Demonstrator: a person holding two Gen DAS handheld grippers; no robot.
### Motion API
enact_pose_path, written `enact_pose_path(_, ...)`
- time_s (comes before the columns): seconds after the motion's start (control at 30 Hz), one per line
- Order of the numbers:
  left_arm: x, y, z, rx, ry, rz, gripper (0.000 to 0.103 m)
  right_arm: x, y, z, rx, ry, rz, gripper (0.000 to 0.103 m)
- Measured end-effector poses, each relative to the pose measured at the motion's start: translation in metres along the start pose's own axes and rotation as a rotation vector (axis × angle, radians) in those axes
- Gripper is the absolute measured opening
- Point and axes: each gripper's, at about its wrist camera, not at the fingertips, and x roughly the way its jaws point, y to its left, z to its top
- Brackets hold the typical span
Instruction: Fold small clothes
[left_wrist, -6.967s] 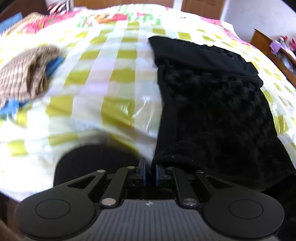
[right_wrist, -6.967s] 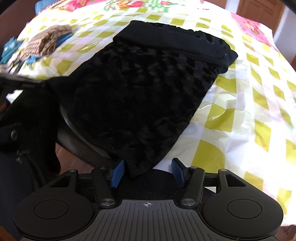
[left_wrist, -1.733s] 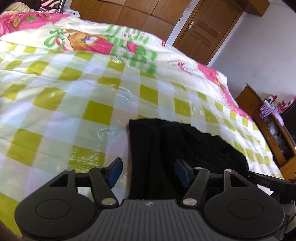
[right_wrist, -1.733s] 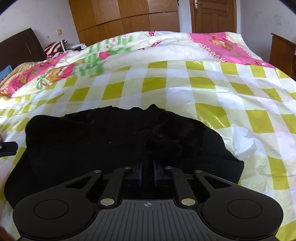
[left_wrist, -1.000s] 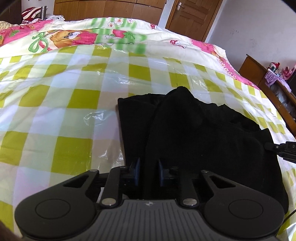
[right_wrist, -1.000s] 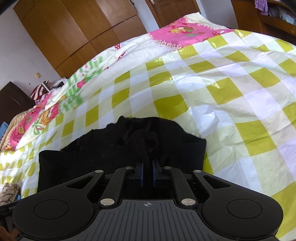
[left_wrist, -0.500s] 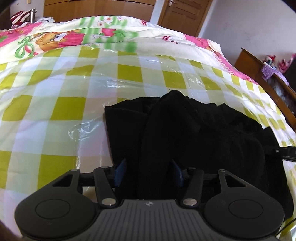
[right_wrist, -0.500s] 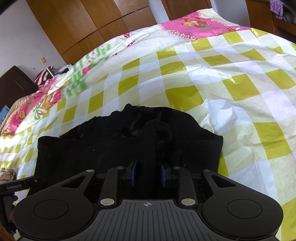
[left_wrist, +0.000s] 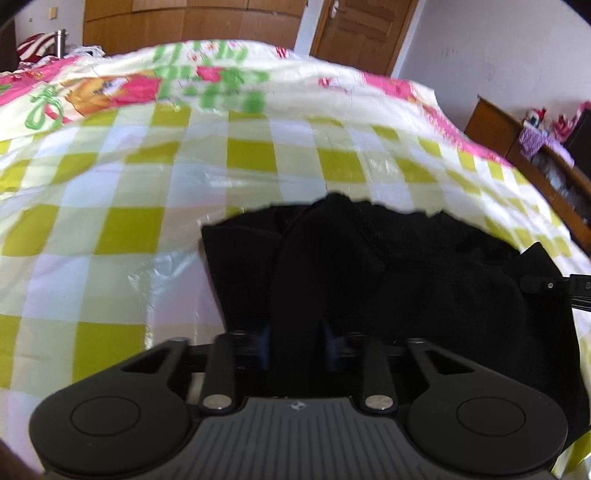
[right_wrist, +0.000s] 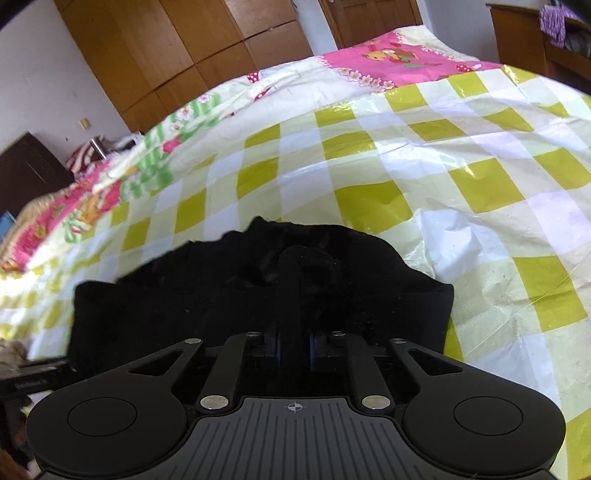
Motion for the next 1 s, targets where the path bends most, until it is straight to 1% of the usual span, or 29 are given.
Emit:
enact_pose_path(0.17, -0.025, 0.010, 0.006, -0.085, -0.088, -0.022, 0.022, -0.037, 0.023, 0.022, -0.041, -0.136, 0.089, 0.007)
enact_pose_path(0.23, -0.035, 0.016, 0.004, -0.131, -0.122, -0.033, 0.022, -0.041, 0.031, 0.030, -0.067, -0.166, 0.105, 0.007)
enact_pose_path(0.27, -0.038, 0.018, 0.001, -0.143, -0.136, -0.025, 0.022, -0.039, 0.033, 0.031, -0.076, -0.171, 0.102, 0.007)
enact_pose_path(0.3, -0.037, 0.018, -0.003, -0.141, -0.138, -0.012, 0.022, -0.034, 0.034, 0.032, -0.084, -0.162, 0.095, 0.007)
enact_pose_path(0.33, -0.033, 0.019, -0.007, -0.144, -0.120, -0.004, 0.022, -0.025, 0.034, 0.031, -0.091, -0.145, 0.084, 0.007)
enact_pose_path(0.37, -0.028, 0.021, -0.011, -0.158, -0.100, -0.003, 0.022, -0.014, 0.032, 0.028, -0.100, -0.126, 0.059, 0.007)
enact_pose_path(0.4, -0.023, 0.023, -0.015, -0.168, -0.078, -0.011, 0.023, 0.002, 0.028, 0.025, -0.105, -0.094, 0.011, 0.007)
enact_pose_path(0.43, -0.020, 0.024, -0.019, -0.171, -0.065, -0.013, 0.023, 0.018, 0.019, 0.021, -0.092, -0.041, -0.030, 0.007)
enact_pose_path(0.47, -0.019, 0.026, -0.021, -0.174, -0.065, -0.010, 0.024, 0.030, 0.010, 0.016, -0.059, 0.001, -0.054, 0.008)
enact_pose_path(0.5, -0.019, 0.027, -0.022, -0.172, -0.064, -0.013, 0.024, 0.035, 0.004, 0.012, -0.040, 0.012, -0.048, 0.008)
enact_pose_path(0.57, -0.019, 0.027, -0.018, -0.159, -0.062, -0.015, 0.024, 0.030, 0.007, 0.013, -0.058, -0.010, -0.042, 0.008)
enact_pose_path(0.7, -0.017, 0.025, -0.002, -0.137, -0.072, -0.037, 0.025, 0.013, 0.018, 0.029, -0.076, -0.066, 0.006, 0.007)
enact_pose_path(0.77, -0.012, 0.025, 0.005, -0.127, -0.067, -0.035, 0.031, 0.006, 0.024, 0.037, -0.091, -0.086, 0.028, 0.007)
enact_pose_path(0.8, -0.006, 0.025, 0.007, -0.120, -0.050, -0.029, 0.031, 0.005, 0.028, 0.040, -0.106, -0.090, 0.032, 0.007)
enact_pose_path(0.87, 0.008, 0.028, 0.005, -0.134, -0.015, -0.008, 0.030, 0.011, 0.034, 0.041, -0.140, -0.081, 0.014, 0.007)
enact_pose_path(0.9, 0.011, 0.030, 0.004, -0.146, -0.008, -0.014, 0.028, 0.016, 0.034, 0.040, -0.145, -0.067, 0.004, 0.007)
enact_pose_path(0.97, 0.009, 0.030, 0.002, -0.144, -0.023, -0.024, 0.023, 0.024, 0.029, 0.037, -0.130, -0.046, -0.012, 0.007)
enact_pose_path(1.0, 0.005, 0.029, 0.002, -0.136, -0.035, -0.026, 0.023, 0.025, 0.024, 0.033, -0.114, -0.037, -0.016, 0.007)
